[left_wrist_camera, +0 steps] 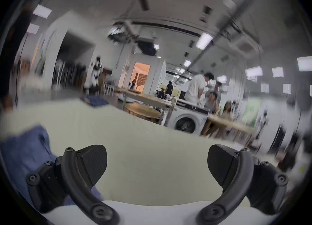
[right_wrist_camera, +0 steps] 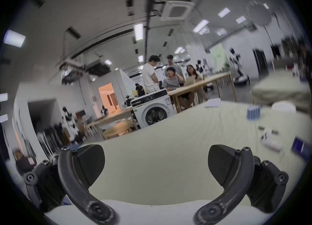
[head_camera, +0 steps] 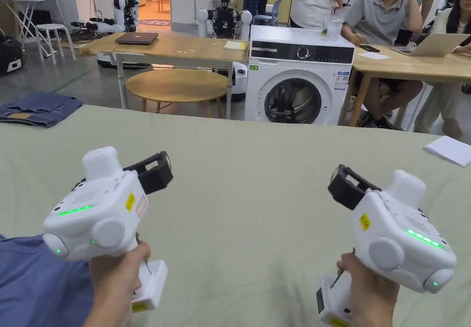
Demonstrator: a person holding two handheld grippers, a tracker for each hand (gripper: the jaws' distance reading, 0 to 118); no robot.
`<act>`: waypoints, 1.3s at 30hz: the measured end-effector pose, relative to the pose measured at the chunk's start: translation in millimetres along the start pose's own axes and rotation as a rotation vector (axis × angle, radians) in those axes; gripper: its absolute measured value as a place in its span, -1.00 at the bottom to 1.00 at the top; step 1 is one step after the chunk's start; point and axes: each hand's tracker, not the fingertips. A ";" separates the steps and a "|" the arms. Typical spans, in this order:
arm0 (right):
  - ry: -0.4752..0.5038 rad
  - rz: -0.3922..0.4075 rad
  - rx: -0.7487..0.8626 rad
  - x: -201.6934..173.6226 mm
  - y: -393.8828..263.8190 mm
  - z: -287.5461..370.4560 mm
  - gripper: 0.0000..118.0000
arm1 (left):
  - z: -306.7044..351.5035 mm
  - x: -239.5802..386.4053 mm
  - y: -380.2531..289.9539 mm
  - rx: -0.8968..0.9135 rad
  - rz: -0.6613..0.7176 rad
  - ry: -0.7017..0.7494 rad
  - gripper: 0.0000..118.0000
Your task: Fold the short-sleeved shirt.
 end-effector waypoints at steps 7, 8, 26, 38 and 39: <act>0.064 0.912 0.130 -50.6 -22.1 2.3 1.00 | 2.1 50.8 -9.1 0.000 -0.777 0.098 0.98; 0.058 1.109 0.179 -60.3 -34.5 3.9 1.00 | 1.7 58.4 -17.0 0.011 -0.968 0.121 0.98; -0.100 1.034 0.142 -58.1 -24.0 -8.2 1.00 | -24.6 47.6 -26.5 0.033 -1.018 0.187 0.98; 0.018 0.459 0.039 -29.1 -11.3 2.9 1.00 | 8.4 41.5 -9.0 0.057 -0.414 0.050 0.97; 0.023 0.474 0.047 -32.8 -14.1 6.6 1.00 | 11.6 43.9 -9.5 0.053 -0.439 0.047 0.97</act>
